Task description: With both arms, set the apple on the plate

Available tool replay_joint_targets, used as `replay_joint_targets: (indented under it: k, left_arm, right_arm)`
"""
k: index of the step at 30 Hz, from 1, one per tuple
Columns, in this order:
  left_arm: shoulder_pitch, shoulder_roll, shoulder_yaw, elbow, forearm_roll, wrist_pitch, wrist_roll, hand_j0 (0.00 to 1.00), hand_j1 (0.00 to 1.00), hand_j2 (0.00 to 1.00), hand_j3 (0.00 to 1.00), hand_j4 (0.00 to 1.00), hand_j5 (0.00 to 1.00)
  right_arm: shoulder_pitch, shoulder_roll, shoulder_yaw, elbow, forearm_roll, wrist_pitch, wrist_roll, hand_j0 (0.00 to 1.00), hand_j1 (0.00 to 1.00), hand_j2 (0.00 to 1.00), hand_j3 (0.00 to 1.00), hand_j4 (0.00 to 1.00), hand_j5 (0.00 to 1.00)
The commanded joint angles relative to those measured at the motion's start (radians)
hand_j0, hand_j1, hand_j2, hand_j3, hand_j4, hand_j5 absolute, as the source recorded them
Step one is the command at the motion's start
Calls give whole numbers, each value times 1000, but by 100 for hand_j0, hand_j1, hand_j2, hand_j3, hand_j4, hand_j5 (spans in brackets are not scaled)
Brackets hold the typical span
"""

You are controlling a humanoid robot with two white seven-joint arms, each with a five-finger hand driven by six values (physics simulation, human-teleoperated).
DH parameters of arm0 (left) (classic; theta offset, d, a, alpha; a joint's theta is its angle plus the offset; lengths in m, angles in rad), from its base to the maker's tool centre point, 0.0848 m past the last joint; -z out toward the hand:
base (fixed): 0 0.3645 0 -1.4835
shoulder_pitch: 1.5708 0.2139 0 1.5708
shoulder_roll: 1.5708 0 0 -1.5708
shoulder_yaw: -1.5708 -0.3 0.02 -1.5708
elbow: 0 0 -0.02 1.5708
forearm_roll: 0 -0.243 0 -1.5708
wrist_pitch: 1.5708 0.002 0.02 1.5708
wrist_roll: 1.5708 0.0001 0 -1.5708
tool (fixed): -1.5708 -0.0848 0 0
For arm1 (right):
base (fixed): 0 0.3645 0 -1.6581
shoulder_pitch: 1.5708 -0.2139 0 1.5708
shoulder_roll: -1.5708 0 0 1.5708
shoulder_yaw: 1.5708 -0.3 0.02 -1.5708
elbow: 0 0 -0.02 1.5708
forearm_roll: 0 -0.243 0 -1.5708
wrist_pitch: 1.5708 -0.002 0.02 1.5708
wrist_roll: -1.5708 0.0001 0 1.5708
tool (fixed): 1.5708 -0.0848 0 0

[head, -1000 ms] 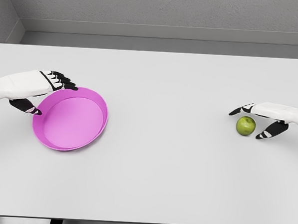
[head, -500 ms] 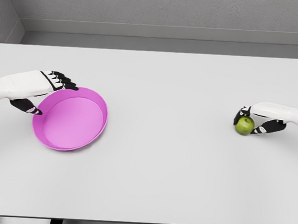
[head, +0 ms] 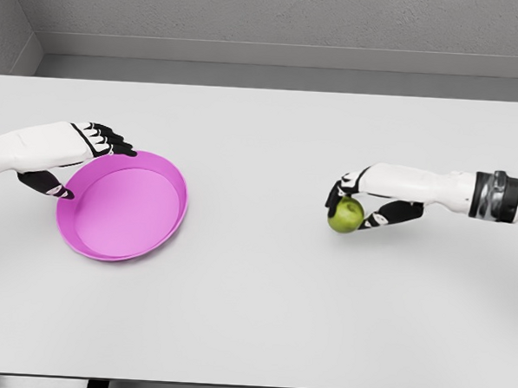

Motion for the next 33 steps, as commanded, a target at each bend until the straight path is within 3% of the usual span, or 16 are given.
replay_joint_targets:
  k: [1,3,12,15,16,21,24,25,28,30,33]
  left_arm:
    - [0,1,0,0,6,1,0,100,100,100,100,100,100]
    - [0,1,1,0,8,1,0,100,100,100,100,100,100]
    - [0,1,0,0,6,1,0,100,100,100,100,100,100]
    - [0,1,0,0,6,1,0,100,100,100,100,100,100]
    - [0,1,0,0,6,1,0,100,100,100,100,100,100]
    - [0,0,0,0,6,1,0,100,100,100,100,100,100]
    - [0,-2,0,0,6,1,0,100,100,100,100,100,100]
    - [0,-7,0,0,6,1,0,100,100,100,100,100,100]
    - [-35,-66,-16,1,6,1,0,100,100,100,100,100,100]
    - [-74,-134,-36,1,-4,1,-26,100,100,100,100,100,100]
    - [-87,-278,-46,15,-18,1,-158,100,100,100,100,100,100]
  right_arm:
    - [-2,49,2,-18,-11,3,-1,51,51,51,51,51,51]
    - [-11,100,13,-17,-2,43,-1,51,51,51,51,51,51]
    - [-35,154,13,-12,29,85,-1,51,51,51,51,51,51]
    - [-37,170,11,-12,66,83,-1,62,62,62,62,62,62]
    - [-37,170,11,-12,87,83,-1,100,100,100,100,100,100]
    - [-32,155,-7,-11,136,74,-1,100,100,100,100,100,100]
    - [12,95,-137,12,129,34,-1,100,100,100,100,100,100]
    - [57,95,-243,60,129,3,-1,100,100,100,100,100,100]
    - [106,97,-432,104,129,3,-1,100,100,100,100,100,100]
    - [109,97,-482,104,129,3,-1,100,100,100,100,100,100]
    - [121,100,-515,104,129,3,-1,100,100,100,100,100,100]
